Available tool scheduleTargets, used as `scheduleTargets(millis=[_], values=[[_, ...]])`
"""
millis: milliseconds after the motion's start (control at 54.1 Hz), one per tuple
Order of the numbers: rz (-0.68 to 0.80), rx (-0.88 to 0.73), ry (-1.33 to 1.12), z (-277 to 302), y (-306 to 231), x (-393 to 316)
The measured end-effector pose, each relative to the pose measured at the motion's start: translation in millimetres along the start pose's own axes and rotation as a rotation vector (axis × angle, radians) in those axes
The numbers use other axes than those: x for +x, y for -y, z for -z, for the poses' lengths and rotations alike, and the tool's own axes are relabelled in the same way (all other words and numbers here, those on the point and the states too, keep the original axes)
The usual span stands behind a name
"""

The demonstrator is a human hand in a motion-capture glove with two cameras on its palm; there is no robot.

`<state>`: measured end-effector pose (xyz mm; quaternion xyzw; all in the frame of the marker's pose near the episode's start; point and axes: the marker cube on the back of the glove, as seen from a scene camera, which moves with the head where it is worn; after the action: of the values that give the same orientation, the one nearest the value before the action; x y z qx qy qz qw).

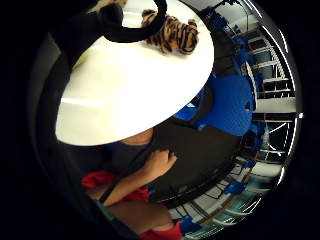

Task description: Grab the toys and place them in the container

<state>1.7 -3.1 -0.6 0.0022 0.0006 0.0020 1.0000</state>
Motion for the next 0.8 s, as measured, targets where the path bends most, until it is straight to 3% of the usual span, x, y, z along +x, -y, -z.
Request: scheduleTargets(millis=[795], values=[[0.043,-0.046,0.012,-9,25,-22]])
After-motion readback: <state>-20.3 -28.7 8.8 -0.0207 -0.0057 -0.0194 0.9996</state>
